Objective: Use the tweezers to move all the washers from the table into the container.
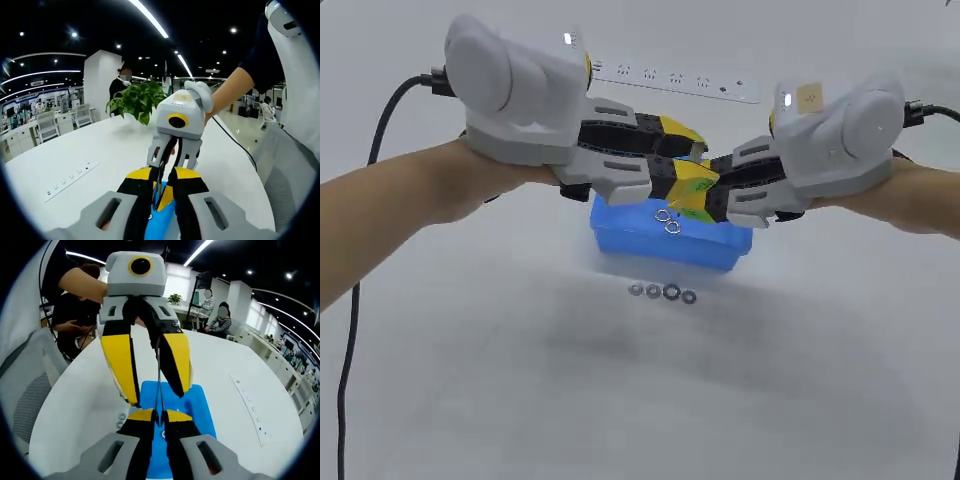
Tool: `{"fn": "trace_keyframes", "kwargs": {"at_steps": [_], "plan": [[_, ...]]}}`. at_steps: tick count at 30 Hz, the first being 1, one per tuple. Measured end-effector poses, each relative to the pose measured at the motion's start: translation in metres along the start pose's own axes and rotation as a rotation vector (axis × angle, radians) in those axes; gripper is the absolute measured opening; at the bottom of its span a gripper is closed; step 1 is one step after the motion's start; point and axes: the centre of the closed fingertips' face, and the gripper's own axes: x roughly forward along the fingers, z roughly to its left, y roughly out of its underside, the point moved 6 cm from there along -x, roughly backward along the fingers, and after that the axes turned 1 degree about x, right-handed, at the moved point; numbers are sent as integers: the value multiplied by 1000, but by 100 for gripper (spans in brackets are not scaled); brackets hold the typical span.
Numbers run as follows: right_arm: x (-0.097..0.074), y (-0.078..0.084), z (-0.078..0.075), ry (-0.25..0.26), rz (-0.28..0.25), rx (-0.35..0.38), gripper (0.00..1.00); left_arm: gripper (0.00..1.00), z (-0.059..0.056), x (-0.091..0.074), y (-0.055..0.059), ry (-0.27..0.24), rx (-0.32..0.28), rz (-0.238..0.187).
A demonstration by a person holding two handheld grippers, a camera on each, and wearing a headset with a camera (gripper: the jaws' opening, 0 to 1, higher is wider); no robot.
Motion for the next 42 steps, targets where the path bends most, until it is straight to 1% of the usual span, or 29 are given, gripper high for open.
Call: {"fn": "trace_keyframes", "kwargs": {"at_steps": [2, 5, 7, 11, 12, 15, 16, 18, 19, 28, 31, 33, 37, 39, 42], "plan": [[1, 0, 1, -3, 2, -6, 8, 13, 0, -1, -1, 6, 7, -2], [1, -2, 2, -7, -1, -7, 8, 11, 0, -3, -2, 8, 6, 0], [1, -2, 3, -9, -2, -8, 8, 10, 1, -5, -3, 9, -5, -9], [1, -2, 4, -10, -4, -6, 8, 8, 2, -7, -3, 7, -4, -12], [1, -2, 4, -10, -5, -4, 8, 8, 1, -7, -3, 13, -11, -15], [1, -3, 4, -15, -3, -8, 8, 7, 0, -8, -3, 21, -7, -15], [2, -3, 5, -16, -2, -11, 8, 7, 0, -8, -3, 21, 0, -15], [2, -3, 5, -19, -1, -10, 9, 6, 2, -8, -3, 11, 37, -5], [2, -3, 4, -17, -3, -9, 9, 6, 0, -8, -4, 20, 62, -7], [0, -4, 2, -9, -6, 1, 10, 4, 4, -7, -6, 9, 55, -13], [0, -4, 2, -3, -7, -11, 11, 4, 2, -5, -8, 11, 70, -8], [0, -5, 3, -5, -8, 8, 12, 4, 0, -3, -10, 11, 85, -5], [-1, -7, 2, 3, -5, 1, 13, 4, -1, -2, -11, 14, 102, 6], [-2, -10, 3, 3, -5, 0, 15, 4, 1, -3, -11, 13, 111, 14], [-3, -13, 6, 1, -6, -2, 21, 4, 4, -5, -13, 2, 112, 10]]}}
